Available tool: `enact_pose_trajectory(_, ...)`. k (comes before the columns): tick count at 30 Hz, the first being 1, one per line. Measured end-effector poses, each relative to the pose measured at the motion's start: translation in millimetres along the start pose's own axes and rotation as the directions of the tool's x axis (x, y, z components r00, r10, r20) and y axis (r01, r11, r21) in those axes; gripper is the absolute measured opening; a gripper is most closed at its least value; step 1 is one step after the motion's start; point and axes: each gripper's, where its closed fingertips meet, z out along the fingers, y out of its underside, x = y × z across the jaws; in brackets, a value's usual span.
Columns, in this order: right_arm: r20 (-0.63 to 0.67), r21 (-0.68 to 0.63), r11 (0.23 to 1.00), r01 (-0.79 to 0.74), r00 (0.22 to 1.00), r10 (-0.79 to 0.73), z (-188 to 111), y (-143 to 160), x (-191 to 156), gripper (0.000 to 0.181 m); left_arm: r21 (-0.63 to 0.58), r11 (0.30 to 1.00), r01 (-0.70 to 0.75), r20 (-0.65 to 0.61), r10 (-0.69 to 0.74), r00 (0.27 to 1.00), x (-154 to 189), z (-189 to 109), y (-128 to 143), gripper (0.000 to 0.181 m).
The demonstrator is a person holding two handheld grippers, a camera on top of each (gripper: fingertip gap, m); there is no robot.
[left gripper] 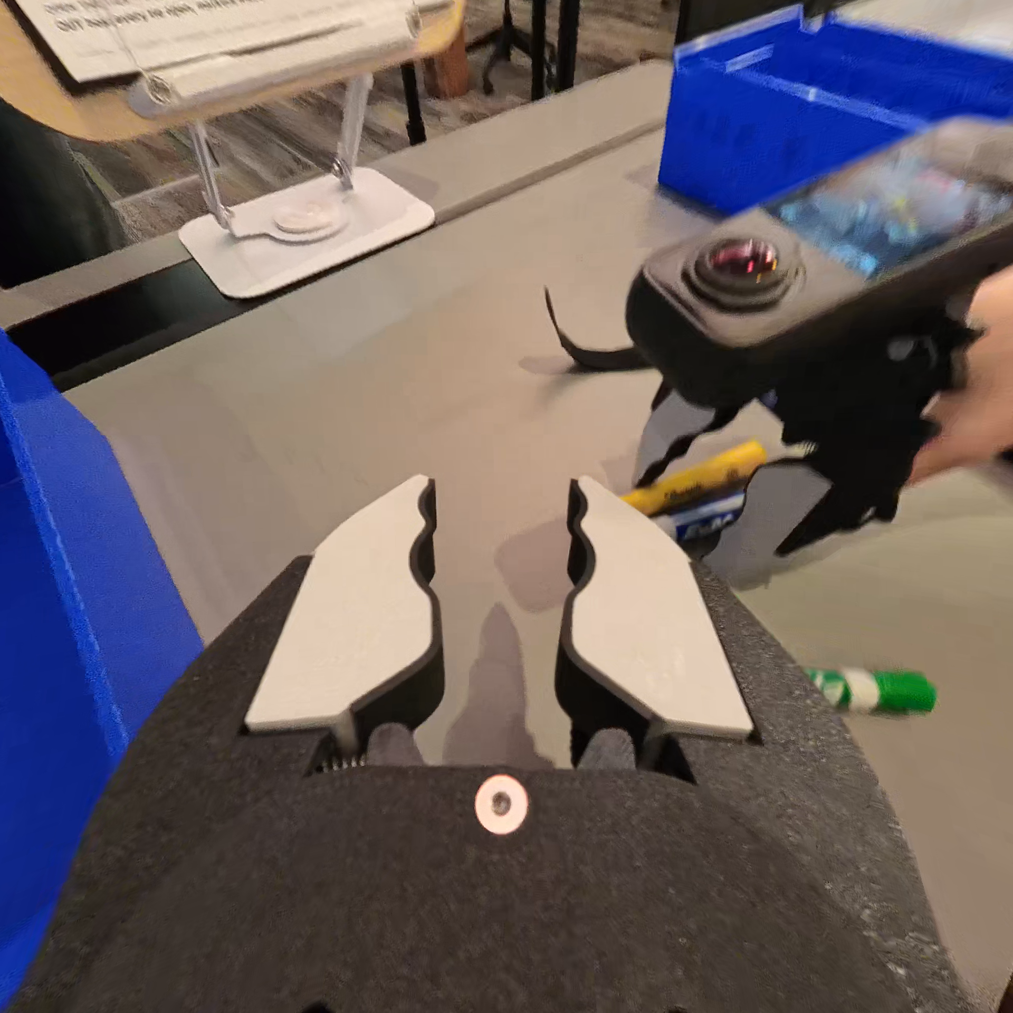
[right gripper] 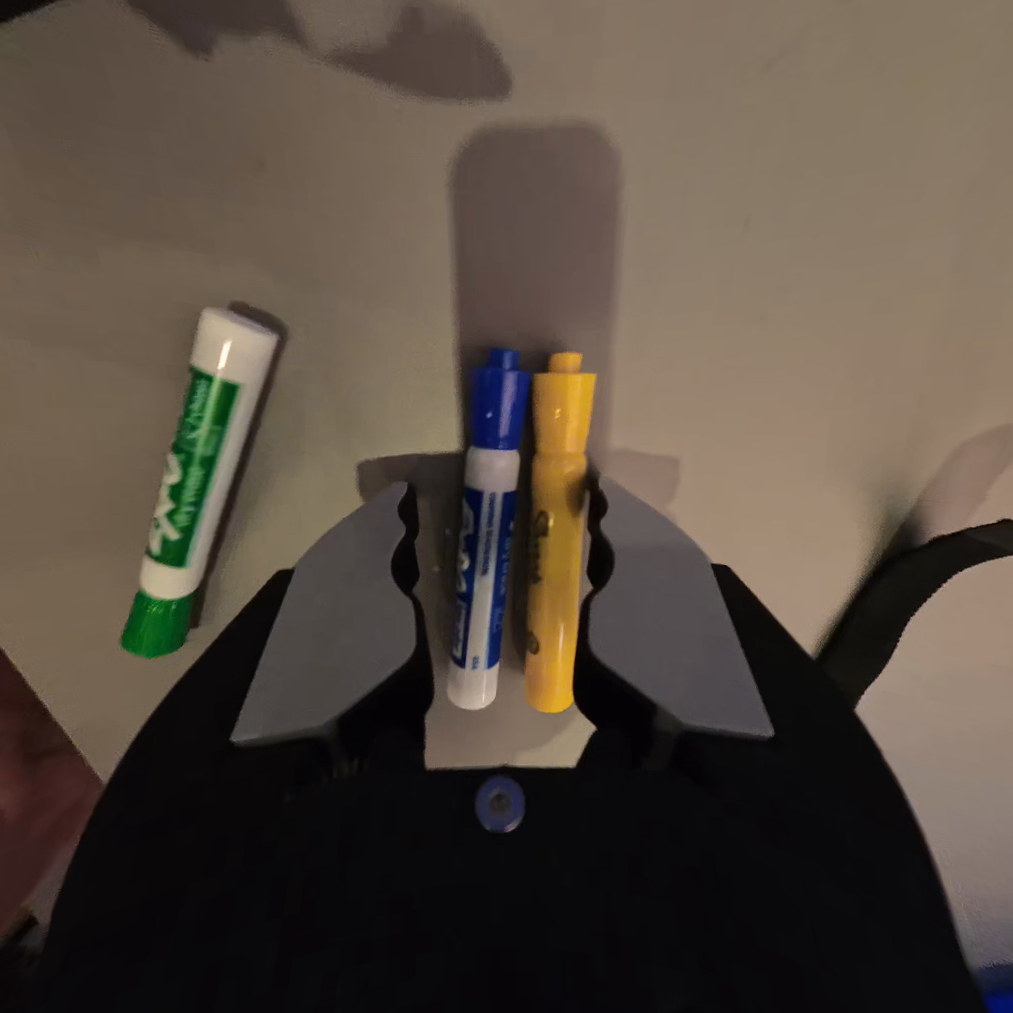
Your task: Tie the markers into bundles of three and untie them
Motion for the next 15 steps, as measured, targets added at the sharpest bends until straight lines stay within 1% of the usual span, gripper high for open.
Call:
enact_pose_trajectory(1,-0.013,0.030,0.999,-0.024,1.000,0.024,-1,-4,3,0.062,0.032,0.999,0.028,-0.014,-0.028,1.000,0,2,-7,0.045)
enact_pose_trajectory(2,-0.031,0.085,0.995,-0.046,0.998,0.049,-5,-11,6,0.064,0.060,0.997,0.044,-0.026,-0.043,0.999,0,3,-15,0.045)
enact_pose_trajectory(3,-0.028,0.168,0.983,-0.077,0.996,0.083,-14,-21,5,0.065,0.068,0.996,0.051,-0.009,-0.051,0.999,-5,2,-19,0.045)
enact_pose_trajectory(4,0.040,0.264,0.956,-0.129,0.992,0.123,-28,-33,-10,0.066,0.059,0.997,0.055,0.045,-0.058,0.997,-16,-1,-20,0.045)
enact_pose_trajectory(5,0.144,0.346,0.919,-0.190,0.978,0.148,-44,-45,-33,0.065,0.042,0.998,0.052,0.120,-0.057,0.991,-29,-8,-18,0.046)
enact_pose_trajectory(6,0.209,0.397,0.891,-0.220,0.967,0.145,-54,-52,-56,0.065,0.027,0.999,0.042,0.189,-0.046,0.981,-42,-17,-15,0.046)
enact_pose_trajectory(7,0.211,0.417,0.886,-0.202,0.970,0.121,-54,-53,-75,0.066,0.023,0.999,0.038,0.236,-0.042,0.971,-51,-27,-11,0.046)
enact_pose_trajectory(8,0.180,0.414,0.897,-0.155,0.980,0.086,-46,-50,-92,0.066,0.031,0.998,0.048,0.255,-0.054,0.965,-57,-36,-9,0.045)
enact_pose_trajectory(10,0.121,0.398,0.915,-0.062,0.993,0.014,-27,-44,-114,0.055,0.071,0.993,0.097,0.249,-0.112,0.962,-62,-50,-6,0.045)
enact_pose_trajectory(11,0.090,0.382,0.924,-0.020,0.996,-0.016,-17,-41,-118,0.047,0.091,0.989,0.114,0.241,-0.133,0.961,-63,-55,-5,0.045)
enact_pose_trajectory(12,0.095,0.360,0.933,0.002,0.995,-0.039,-10,-38,-123,0.044,0.104,0.987,0.123,0.241,-0.145,0.960,-65,-60,-5,0.045)
enact_pose_trajectory(13,0.119,0.347,0.938,-0.002,0.992,-0.042,-6,-36,-127,0.035,0.107,0.986,0.129,0.247,-0.152,0.957,-66,-64,-3,0.045)
enact_pose_trajectory(14,0.116,0.330,0.944,0.009,0.992,-0.050,-3,-33,-124,0.026,0.105,0.986,0.133,0.254,-0.156,0.954,-68,-68,-1,0.045)
enact_pose_trajectory(15,0.088,0.301,0.953,0.031,0.994,-0.060,0,-28,-116,0.026,0.103,0.986,0.133,0.259,-0.155,0.953,-68,-70,0,0.045)
